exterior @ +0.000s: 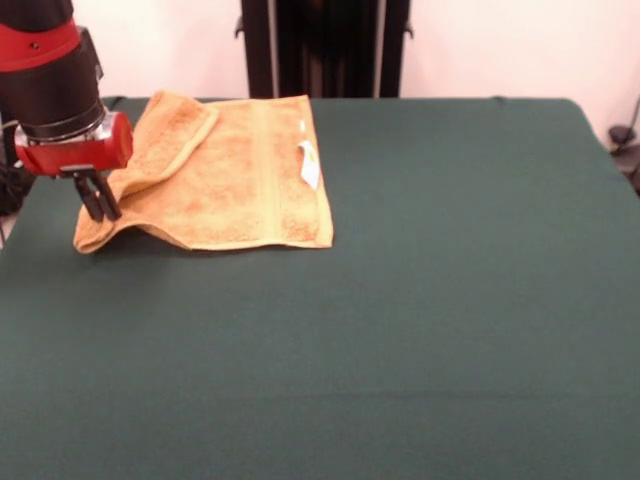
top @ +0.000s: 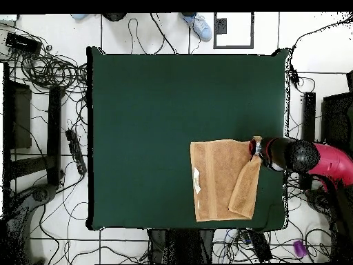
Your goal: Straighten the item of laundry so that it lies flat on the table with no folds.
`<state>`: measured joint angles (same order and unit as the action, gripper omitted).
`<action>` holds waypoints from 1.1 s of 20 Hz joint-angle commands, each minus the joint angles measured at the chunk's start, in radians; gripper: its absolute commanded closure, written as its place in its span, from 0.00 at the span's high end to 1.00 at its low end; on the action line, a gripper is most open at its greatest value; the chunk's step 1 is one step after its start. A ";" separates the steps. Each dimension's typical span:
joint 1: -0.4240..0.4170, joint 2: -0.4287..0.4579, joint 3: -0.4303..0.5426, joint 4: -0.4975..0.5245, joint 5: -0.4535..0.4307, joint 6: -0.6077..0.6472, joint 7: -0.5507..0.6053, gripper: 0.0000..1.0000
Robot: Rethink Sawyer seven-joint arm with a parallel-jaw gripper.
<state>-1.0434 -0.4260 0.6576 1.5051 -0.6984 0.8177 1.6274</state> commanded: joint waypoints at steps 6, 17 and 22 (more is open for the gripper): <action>0.043 0.078 0.086 -0.021 0.031 0.135 -0.350 0.00; 0.042 0.138 0.092 -0.033 0.022 0.087 -0.369 0.00; 0.048 0.166 0.104 -0.085 0.027 0.149 -0.451 0.00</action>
<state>-1.0434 -0.3478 0.6789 1.4703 -0.6858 0.8550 1.5436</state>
